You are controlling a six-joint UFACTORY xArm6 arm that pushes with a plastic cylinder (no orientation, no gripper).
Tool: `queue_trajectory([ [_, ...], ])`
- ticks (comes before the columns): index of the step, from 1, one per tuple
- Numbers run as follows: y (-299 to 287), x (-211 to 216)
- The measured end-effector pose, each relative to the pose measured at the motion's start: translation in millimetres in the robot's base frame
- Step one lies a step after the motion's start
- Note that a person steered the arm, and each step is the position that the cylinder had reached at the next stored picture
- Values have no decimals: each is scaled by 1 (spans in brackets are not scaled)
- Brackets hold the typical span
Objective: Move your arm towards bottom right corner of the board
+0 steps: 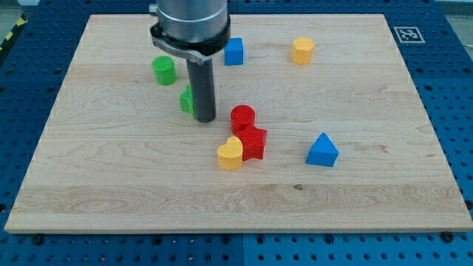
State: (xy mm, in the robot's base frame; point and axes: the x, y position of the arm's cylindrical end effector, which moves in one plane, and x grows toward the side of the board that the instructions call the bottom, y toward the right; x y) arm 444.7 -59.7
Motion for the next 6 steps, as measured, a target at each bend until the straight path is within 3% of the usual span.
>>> queue_trajectory([
  [2, -29, -34],
  [3, 16, -32],
  [5, 163, -24],
  [6, 225, 27],
])
